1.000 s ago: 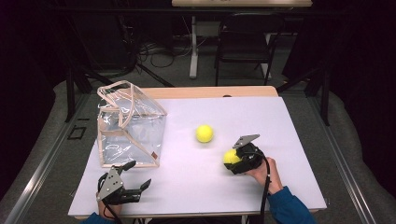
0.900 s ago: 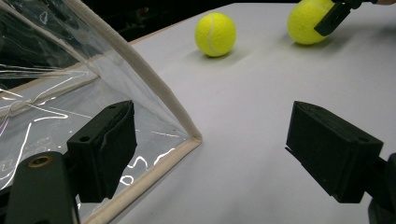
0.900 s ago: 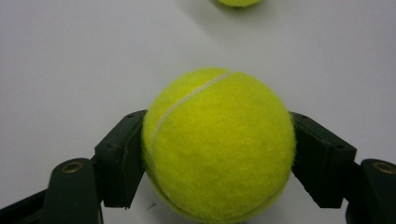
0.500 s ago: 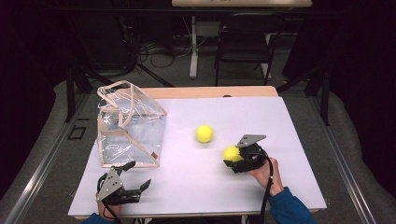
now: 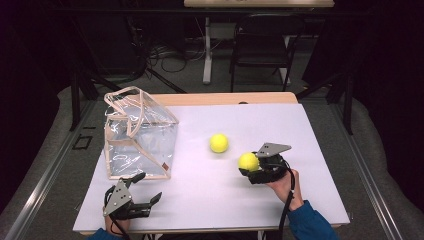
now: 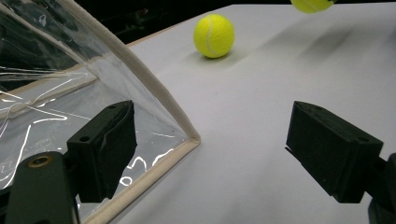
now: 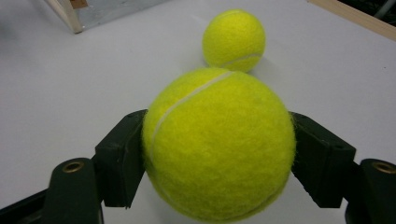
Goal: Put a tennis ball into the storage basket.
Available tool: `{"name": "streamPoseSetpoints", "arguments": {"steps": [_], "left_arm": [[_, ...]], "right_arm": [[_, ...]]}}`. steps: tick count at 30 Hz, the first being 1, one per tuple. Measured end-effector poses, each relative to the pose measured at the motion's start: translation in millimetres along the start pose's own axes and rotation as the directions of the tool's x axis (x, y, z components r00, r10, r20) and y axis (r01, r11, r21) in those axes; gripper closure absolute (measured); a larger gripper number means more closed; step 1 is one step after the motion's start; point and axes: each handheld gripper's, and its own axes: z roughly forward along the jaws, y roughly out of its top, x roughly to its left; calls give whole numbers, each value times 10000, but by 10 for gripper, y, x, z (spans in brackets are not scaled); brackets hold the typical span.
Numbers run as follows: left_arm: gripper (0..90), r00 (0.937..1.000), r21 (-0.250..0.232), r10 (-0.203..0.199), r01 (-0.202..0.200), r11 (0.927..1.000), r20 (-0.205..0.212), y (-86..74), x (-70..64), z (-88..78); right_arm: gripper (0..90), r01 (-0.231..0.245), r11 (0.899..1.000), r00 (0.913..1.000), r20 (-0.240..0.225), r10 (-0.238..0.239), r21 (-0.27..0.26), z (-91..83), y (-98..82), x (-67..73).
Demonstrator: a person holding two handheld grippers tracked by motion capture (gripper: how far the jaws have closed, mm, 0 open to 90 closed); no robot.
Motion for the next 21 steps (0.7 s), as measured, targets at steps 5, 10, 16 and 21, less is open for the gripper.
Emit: {"name": "streamPoseSetpoints", "arguments": {"steps": [5,10,16,21], "left_arm": [[160,10000,-7,-18,18,10000,11,-1,2,5],[161,10000,-1,-30,30,10000,12,-3,5,7],[160,10000,7,84,-84,10000,33,0,-1,1],[161,10000,3,33,-33,10000,21,-3,1,4]], "right_arm": [[261,25,9998,10000,-10,-25,-178,-34,14,7],[261,-15,9994,10000,-75,13,-336,-20,15,21],[261,23,9991,9999,-102,-28,-420,0,19,57],[262,88,9986,9999,-96,-93,-526,6,42,67]]}}
